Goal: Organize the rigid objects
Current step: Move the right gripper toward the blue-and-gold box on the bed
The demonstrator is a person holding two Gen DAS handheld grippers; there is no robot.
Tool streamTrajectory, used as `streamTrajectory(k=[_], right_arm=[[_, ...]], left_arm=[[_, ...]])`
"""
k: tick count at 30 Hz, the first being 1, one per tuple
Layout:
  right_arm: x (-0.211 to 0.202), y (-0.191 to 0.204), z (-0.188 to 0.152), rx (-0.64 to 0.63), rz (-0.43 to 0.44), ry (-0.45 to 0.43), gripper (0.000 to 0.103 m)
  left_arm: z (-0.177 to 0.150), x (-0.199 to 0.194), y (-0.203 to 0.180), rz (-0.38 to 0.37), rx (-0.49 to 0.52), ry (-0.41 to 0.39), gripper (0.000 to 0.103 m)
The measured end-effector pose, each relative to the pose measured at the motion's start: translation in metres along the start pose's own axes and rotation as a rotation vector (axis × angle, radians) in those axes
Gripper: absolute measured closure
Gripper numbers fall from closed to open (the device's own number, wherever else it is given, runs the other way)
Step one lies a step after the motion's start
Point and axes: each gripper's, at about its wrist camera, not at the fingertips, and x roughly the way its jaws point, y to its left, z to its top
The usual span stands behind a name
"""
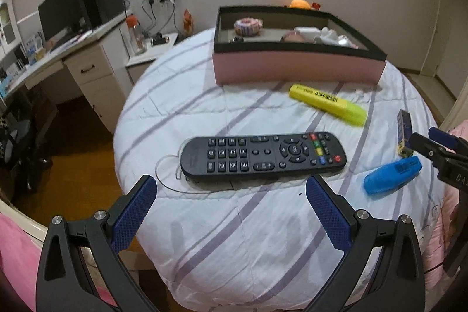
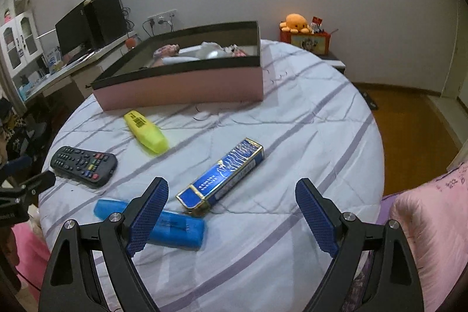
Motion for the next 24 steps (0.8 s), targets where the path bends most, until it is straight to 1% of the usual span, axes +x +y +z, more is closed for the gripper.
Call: streamTrajectory(k=[2, 4, 7, 9, 12, 15, 18, 20, 24], right_arm=[[-0.004, 0.001, 0.002, -0.004, -0.009, -0.022, 0.013], [-0.004, 0.005, 0.005, -0.022, 0.004, -0.007, 0.013], [-0.007, 0.011, 0.007, -0.047, 0.016, -0.015, 0.013], [-0.008, 0.013, 0.007, -0.057, 0.023, -0.01, 0.013], [-0.007, 0.013, 0.005, -0.056, 0.012, 0.002, 0.013], [-0.008, 0.014, 0.003, -0.048, 0.012, 0.005, 0.013], [-0.015, 0.021, 0.003, -0.06, 0.013, -0.005, 0.013], [-0.018, 0.031, 0.005, -0.071, 0.052, -0.007, 0.013], [-0.012, 0.064, 0.01, -0.143, 0.085, -0.005, 0.013]], left_arm=[[-0.002, 0.004, 0.0, -0.005, -0.008, 0.008, 0.0], [-0.001, 0.007, 0.001, 0.0, -0.011, 0.018, 0.0], [0.001, 0.007, 0.0, -0.01, -0.003, 0.023, 0.0], [0.001, 0.002, -0.004, -0.033, 0.019, 0.008, 0.0], [0.0, -0.001, -0.01, -0.045, 0.058, -0.012, 0.0], [-0.002, 0.005, -0.011, -0.024, 0.071, 0.013, 0.0], [-0.005, 0.007, -0.003, -0.008, 0.067, 0.022, 0.0], [-0.007, 0.007, 0.005, -0.003, 0.05, 0.027, 0.0], [-0.009, 0.005, 0.02, 0.002, 0.024, 0.026, 0.0]])
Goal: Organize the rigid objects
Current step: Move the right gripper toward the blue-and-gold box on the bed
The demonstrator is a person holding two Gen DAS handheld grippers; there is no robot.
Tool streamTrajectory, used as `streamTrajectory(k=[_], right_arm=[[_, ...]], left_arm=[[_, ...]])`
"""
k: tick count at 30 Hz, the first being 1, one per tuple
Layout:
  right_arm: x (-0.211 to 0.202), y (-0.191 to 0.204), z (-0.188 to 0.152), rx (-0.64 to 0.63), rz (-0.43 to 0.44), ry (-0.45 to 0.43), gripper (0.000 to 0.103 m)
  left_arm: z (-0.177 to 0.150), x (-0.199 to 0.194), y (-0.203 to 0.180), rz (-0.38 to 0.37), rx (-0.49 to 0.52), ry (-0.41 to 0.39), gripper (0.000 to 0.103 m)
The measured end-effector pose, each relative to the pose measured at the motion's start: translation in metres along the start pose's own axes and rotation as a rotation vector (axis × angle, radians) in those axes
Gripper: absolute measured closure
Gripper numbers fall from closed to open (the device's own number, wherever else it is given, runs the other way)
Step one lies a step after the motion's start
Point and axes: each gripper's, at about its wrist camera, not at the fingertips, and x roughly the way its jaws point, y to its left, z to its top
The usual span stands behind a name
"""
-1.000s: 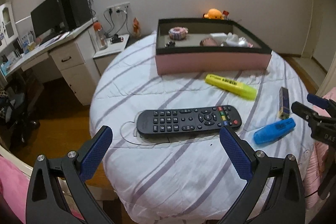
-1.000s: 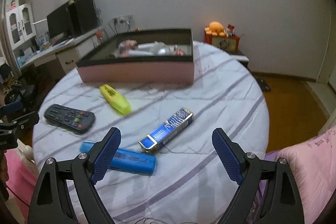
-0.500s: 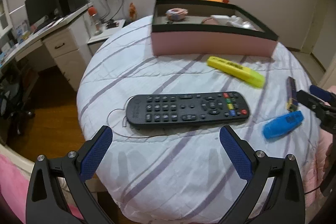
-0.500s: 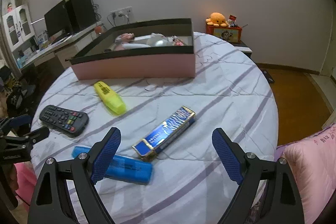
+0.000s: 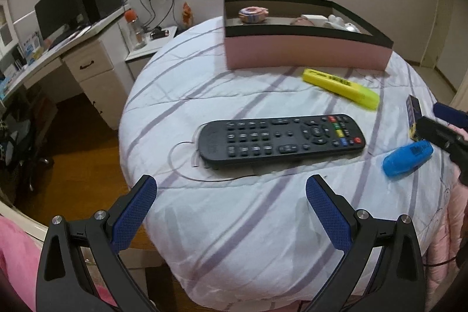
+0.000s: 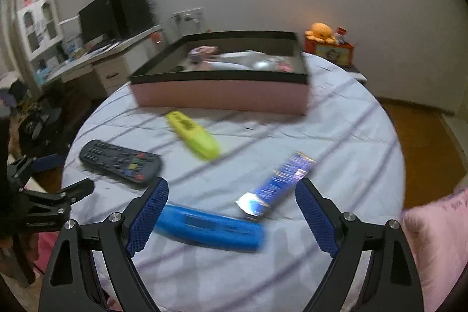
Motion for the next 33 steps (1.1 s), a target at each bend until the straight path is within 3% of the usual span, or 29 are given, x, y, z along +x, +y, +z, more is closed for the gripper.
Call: streamTrajectory(k=[5, 11, 14, 23, 25, 27, 29, 33], right_arm=[[0.014, 0.017, 0.005, -0.039, -0.021, 0.017, 0.013], [0.009, -0.03, 0.006, 0.091, -0.169, 0.012, 0.013], [0.011, -0.05, 0.003, 0.143, -0.192, 0.031, 0.013], [0.039, -0.068, 0.0, 0.176, -0.075, 0.095, 0.014], [0.042, -0.068, 0.001, 0.152, -0.064, 0.096, 0.023], [0.043, -0.07, 0.002, 0.119, -0.066, 0.095, 0.042], [0.042, -0.079, 0.004, 0.134, -0.019, 0.085, 0.052], [0.044, -0.087, 0.007, 0.138, 0.041, 0.082, 0.059]], left_arm=[[-0.003, -0.004, 0.007, 0.011, 0.014, -0.004, 0.0], [0.001, 0.003, 0.007, -0.05, -0.075, 0.01, 0.0], [0.003, 0.009, 0.004, -0.091, -0.135, 0.055, 0.0], [0.008, 0.021, -0.016, -0.06, -0.143, 0.1, 0.0], [0.011, 0.024, -0.018, -0.053, -0.145, 0.105, 0.0], [0.014, 0.027, -0.02, -0.05, -0.155, 0.111, 0.0], [0.017, 0.031, -0.023, -0.046, -0.161, 0.119, 0.0], [0.026, 0.038, -0.031, -0.029, -0.153, 0.127, 0.0]])
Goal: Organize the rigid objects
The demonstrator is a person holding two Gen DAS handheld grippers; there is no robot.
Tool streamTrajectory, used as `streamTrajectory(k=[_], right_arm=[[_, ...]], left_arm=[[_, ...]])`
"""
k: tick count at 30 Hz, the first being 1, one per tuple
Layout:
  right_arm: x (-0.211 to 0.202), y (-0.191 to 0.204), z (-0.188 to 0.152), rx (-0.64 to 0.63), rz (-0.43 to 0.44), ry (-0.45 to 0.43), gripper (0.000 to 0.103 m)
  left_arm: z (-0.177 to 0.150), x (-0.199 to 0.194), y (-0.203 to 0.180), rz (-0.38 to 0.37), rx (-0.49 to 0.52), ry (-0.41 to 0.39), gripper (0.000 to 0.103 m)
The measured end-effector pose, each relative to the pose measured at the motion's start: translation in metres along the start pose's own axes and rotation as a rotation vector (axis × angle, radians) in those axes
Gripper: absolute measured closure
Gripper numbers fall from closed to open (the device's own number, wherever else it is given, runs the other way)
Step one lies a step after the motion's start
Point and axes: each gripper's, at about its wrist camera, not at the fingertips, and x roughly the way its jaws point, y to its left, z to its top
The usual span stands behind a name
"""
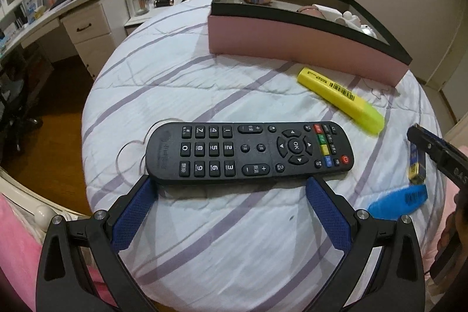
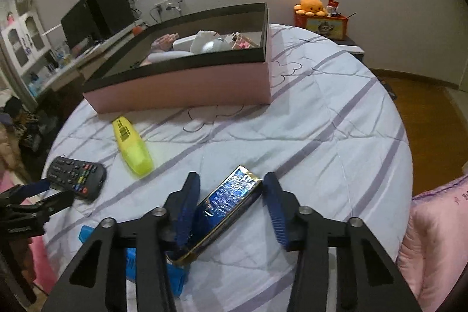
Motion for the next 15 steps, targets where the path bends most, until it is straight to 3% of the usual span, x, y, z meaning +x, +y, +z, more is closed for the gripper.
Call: streamTrajectory(k=[5, 11, 15], right_arm=[[0.004, -0.004, 0.004, -0.003, 0.034, 0.002, 0.059], [0.007, -0.006, 0.005, -0.009, 0.051, 0.003, 0.059], [0.007, -0.006, 0.004, -0.009, 0.051, 0.002, 0.059]], left_arm=[[0.011, 0.009, -0.007, 0.014, 0.015, 0.015, 0.0], [0.014, 0.008, -0.003, 0.035, 0.164, -0.013, 0.0], [0.018, 0.006, 0.003, 0.01, 0.246, -0.034, 0.0]])
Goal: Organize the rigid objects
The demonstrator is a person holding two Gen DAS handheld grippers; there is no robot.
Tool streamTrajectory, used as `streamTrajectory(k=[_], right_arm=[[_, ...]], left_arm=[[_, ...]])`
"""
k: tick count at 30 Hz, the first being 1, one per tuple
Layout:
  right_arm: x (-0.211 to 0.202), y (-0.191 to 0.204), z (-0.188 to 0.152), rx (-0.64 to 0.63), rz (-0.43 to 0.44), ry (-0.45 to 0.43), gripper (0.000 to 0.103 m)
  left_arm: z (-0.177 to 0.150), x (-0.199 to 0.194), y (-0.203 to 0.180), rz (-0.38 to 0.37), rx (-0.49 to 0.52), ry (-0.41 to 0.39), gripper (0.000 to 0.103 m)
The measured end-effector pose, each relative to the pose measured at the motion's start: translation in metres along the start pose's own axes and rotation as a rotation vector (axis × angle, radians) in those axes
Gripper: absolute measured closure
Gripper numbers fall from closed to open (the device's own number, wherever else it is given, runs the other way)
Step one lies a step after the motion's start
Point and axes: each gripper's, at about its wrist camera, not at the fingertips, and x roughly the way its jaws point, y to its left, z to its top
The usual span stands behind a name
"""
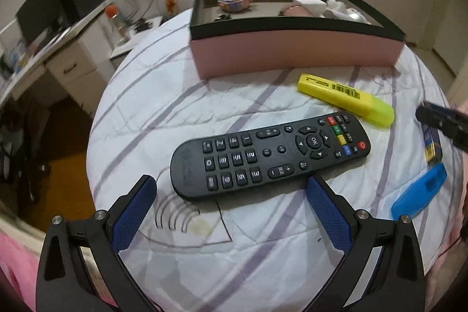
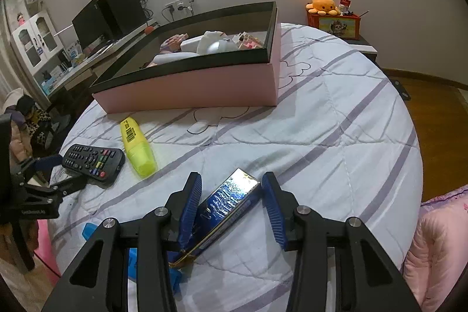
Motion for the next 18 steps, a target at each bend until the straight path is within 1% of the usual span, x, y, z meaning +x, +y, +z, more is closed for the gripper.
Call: streamTrajectory(k=[3, 5, 11, 15, 18], right_arm=[[0.001, 0.002, 0.001, -0.005, -0.012, 0.0, 0.058], [0.002, 0.003, 0.0, -0.009, -0.018, 0.001, 0.058], [0.001, 0.004, 0.0, -0.001, -0.03, 0.0, 0.058], [0.001, 0.005, 0.001, -0.004, -0.039, 0.007, 0.058], [0.0, 0.005, 0.0, -0.001, -0.039, 0.012, 0.058]], left_arm=[[0.005, 0.004, -0.003, -0.017, 0.041, -0.009, 0.0], [0.009, 0.008, -0.006, -0.054, 0.075, -0.014, 0.0], [0.018, 0.016, -0.007, -0.125, 0.099, -0.022, 0.0], [0.023, 0.019, -0.01, -0.151, 0.124, -0.018, 0.0], [0.023, 0.017, -0.01, -0.169, 0.183, -0.025, 0.0]])
